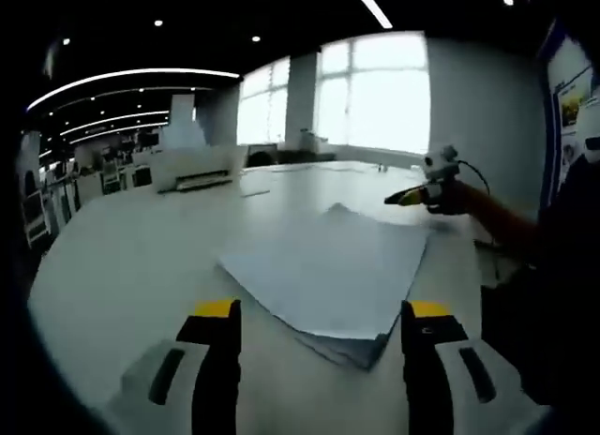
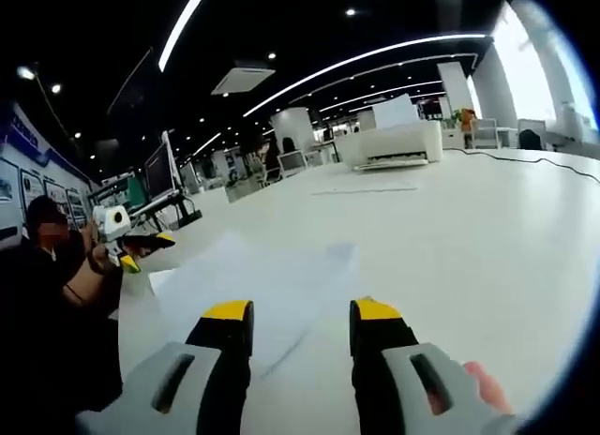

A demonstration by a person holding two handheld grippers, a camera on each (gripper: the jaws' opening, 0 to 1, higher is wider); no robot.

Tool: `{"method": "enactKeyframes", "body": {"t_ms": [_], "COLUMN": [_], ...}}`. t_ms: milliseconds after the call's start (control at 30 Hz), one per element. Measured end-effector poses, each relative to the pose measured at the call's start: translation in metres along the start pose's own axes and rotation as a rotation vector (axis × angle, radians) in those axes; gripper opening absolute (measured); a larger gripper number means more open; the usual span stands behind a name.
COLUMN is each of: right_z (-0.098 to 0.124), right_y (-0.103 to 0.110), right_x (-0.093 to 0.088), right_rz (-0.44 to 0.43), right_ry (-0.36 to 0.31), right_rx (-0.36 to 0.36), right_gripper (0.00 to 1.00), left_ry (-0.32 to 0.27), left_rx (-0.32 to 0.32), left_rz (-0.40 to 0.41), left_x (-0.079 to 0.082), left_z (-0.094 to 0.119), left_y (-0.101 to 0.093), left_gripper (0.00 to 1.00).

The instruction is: Organize the stack of printing papers by aligning and flattening the scattered papers on the table

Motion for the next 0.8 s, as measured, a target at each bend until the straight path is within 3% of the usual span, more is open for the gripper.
{"method": "enactKeyframes", "body": {"t_ms": [267,433,667,800], "right_z": [0.013,0.027,0.053,0.068], "right_y": [0.023,0.04,0.051,0.058], "right_x": [-0.002,-0.004,-0.001,-0.003], "right_rz": [0.076,0.058,0.047,0.064], "right_ry": [0.031,0.041,0.014,0.043], "right_rx": [-0.026,-0.047,-0.069,-0.077], "right_gripper": [0.66,0.83,0.9,0.9], "left_ry": [-0.03,-0.072,-0.038,-0.029], "left_rx": [0.042,0.062,0.1,0.105], "left_rz": [-0.03,-0.035,-0.035,-0.029], "left_x": [0.011,0.019,0.024,0.024], "left_z": [0.011,0.018,0.032,0.04], "left_y": [-0.002,-0.006,-0.009,-0.012], "left_gripper": [0.85,0.92,0.97,0.97]}}
Point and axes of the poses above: the point that each gripper's makers call its tool centre point, and the gripper's own axes: z roughly backward along the fingers, y roughly to its left, x roughly out of its top, the point moved 6 cm from there along z, roughly backward along the fingers, and after that the axes turned 1 degree about y, right-handed, at the moved point
